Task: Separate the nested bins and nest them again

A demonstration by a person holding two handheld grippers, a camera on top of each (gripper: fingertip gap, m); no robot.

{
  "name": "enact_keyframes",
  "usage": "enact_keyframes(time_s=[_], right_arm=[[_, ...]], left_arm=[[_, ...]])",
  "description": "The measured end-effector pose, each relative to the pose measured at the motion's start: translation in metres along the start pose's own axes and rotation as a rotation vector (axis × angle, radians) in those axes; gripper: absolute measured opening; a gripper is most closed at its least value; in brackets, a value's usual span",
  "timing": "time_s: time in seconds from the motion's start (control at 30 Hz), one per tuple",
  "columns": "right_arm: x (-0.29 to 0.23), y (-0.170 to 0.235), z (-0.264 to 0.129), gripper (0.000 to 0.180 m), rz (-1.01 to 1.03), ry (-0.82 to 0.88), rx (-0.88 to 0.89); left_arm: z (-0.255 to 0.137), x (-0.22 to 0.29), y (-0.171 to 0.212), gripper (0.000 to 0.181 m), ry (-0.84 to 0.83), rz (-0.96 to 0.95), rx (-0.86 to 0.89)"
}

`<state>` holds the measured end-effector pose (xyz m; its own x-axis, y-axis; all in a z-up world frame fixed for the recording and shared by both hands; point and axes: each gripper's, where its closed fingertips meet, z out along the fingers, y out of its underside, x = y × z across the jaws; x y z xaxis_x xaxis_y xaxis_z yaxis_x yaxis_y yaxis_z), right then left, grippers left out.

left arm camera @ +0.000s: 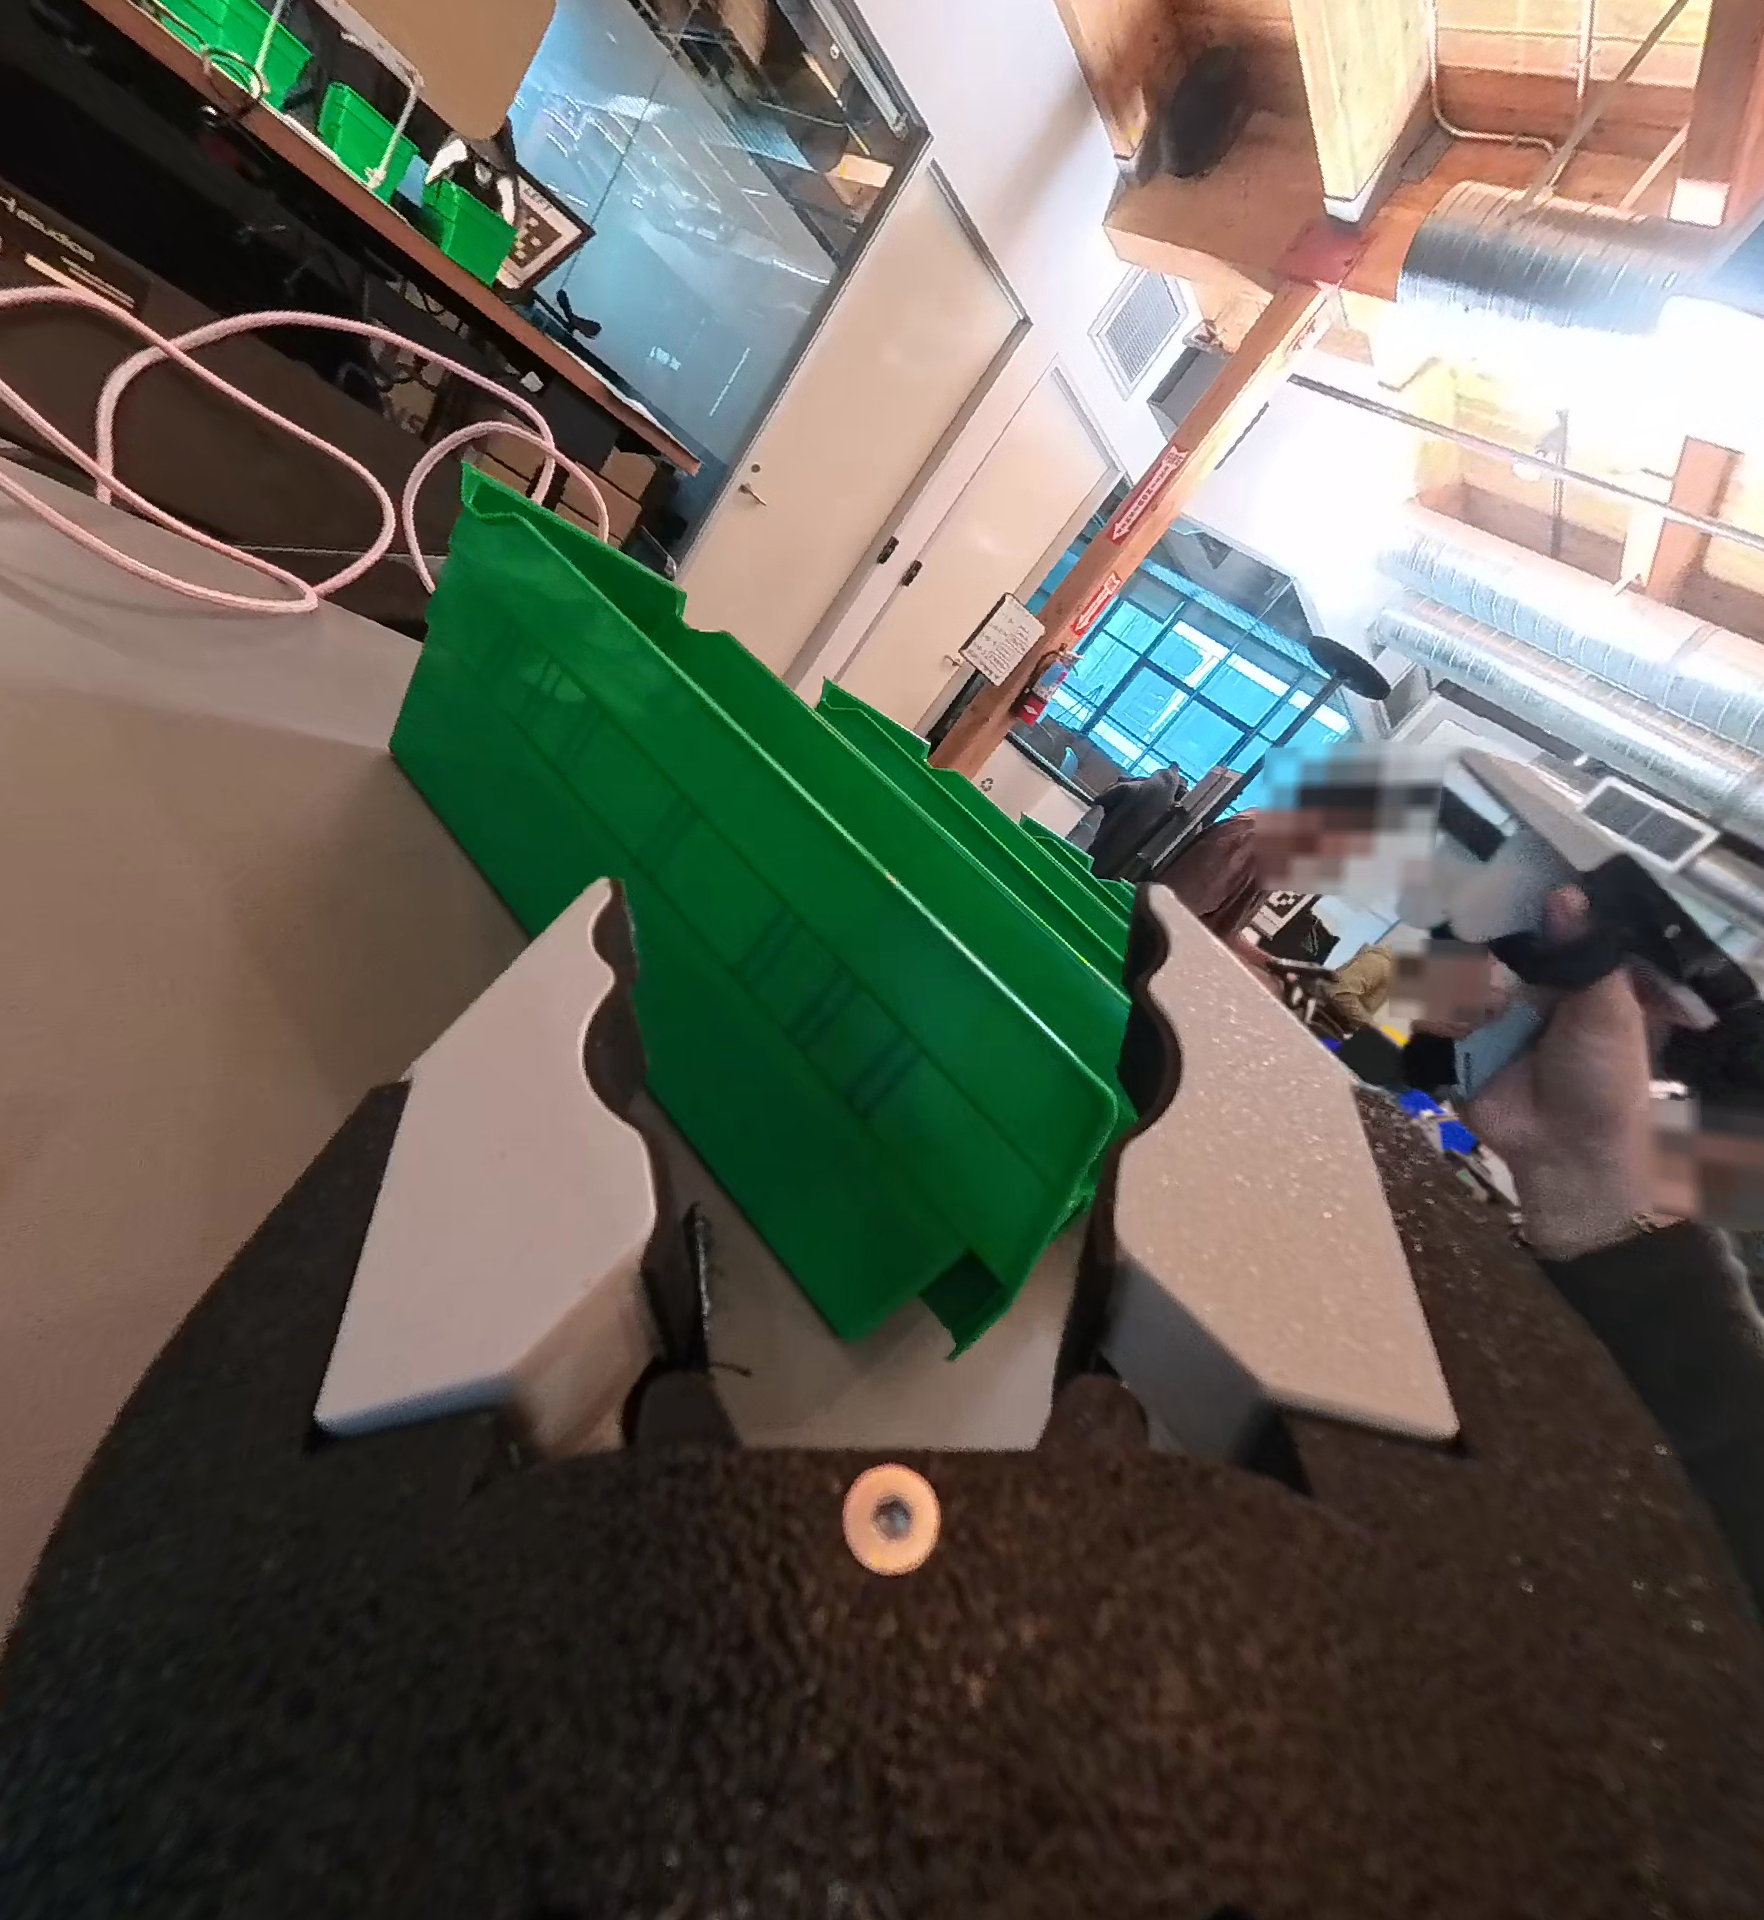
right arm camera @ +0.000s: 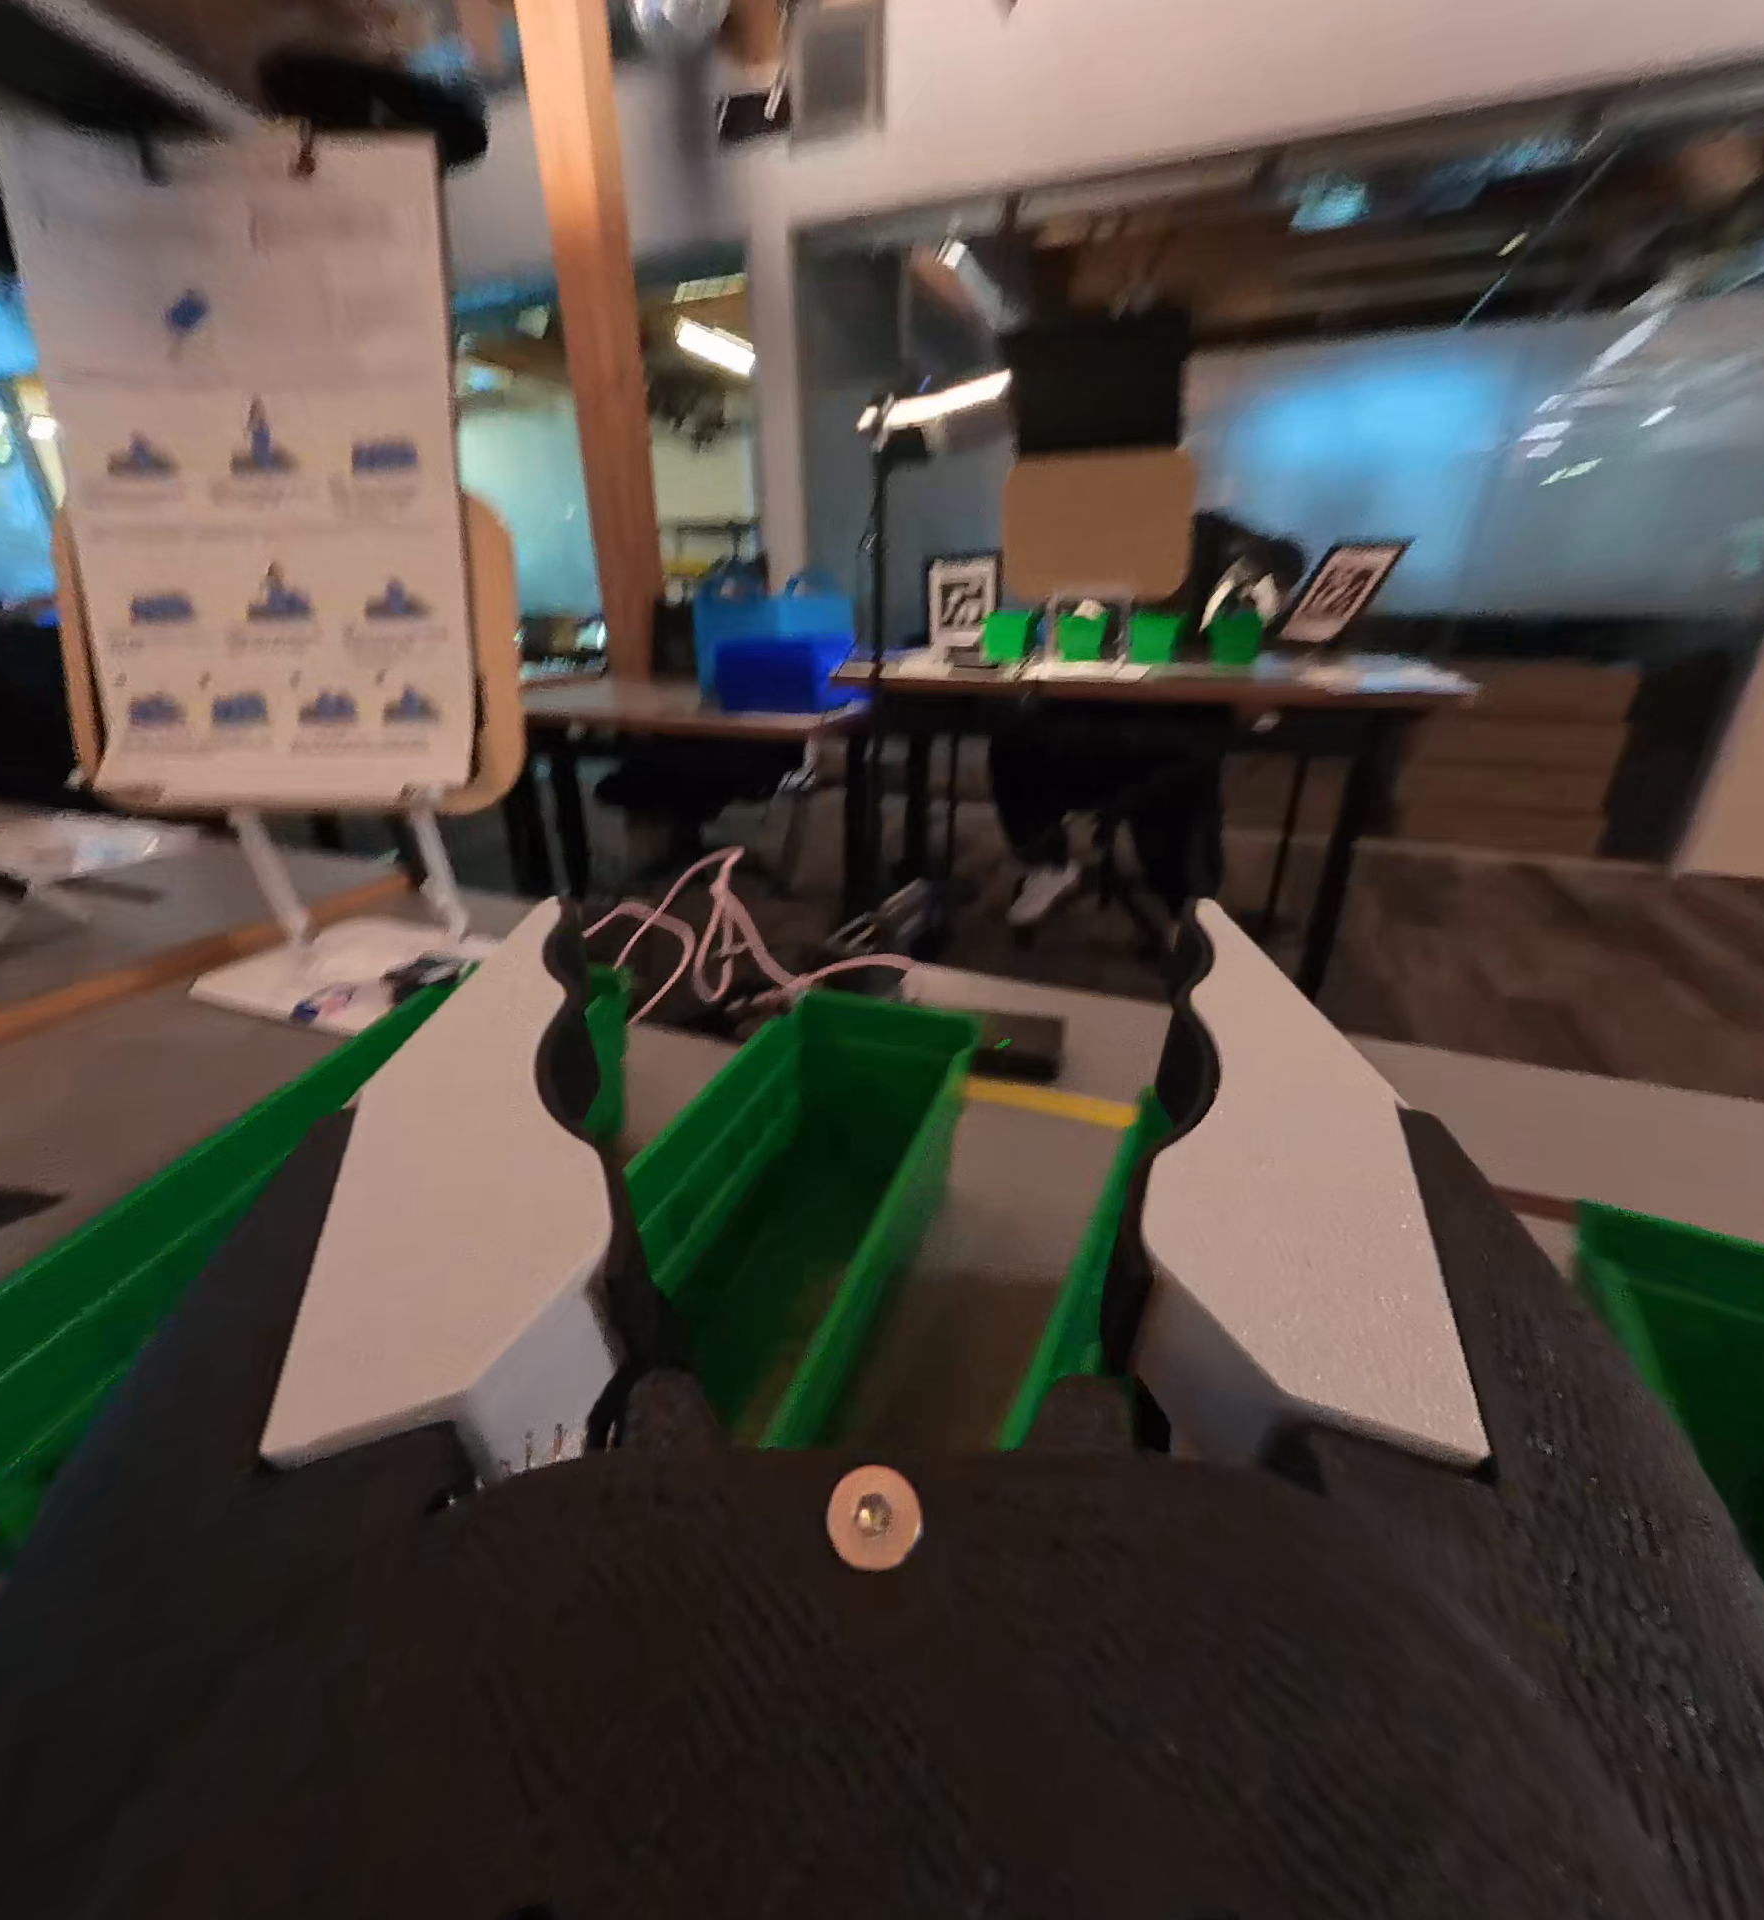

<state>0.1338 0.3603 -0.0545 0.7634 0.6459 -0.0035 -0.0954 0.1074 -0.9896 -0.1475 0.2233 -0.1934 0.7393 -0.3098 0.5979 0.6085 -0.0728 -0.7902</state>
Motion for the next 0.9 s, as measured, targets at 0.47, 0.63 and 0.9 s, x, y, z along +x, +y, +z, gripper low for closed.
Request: enact_keyframes(time_s=[0.47, 0.63, 0.9], right_arm=[[0.155, -0.153, -0.107, 0.09, 0.103, 0.229, 0.534], [0.175, -0.159, -0.121, 0.086, 0.152, 0.209, 0.586], [0.181, -0.134, -0.095, 0.085, 0.245, 0.113, 0.446]], left_arm=[[0.004, 0.024, -0.023, 0.096, -0.152, 0.305, 0.013], [0.018, 0.009, -0.013, 0.096, -0.294, 0.441, -0.119], [0.044, -0.013, 0.016, 0.088, -0.437, 0.394, -0.432]])
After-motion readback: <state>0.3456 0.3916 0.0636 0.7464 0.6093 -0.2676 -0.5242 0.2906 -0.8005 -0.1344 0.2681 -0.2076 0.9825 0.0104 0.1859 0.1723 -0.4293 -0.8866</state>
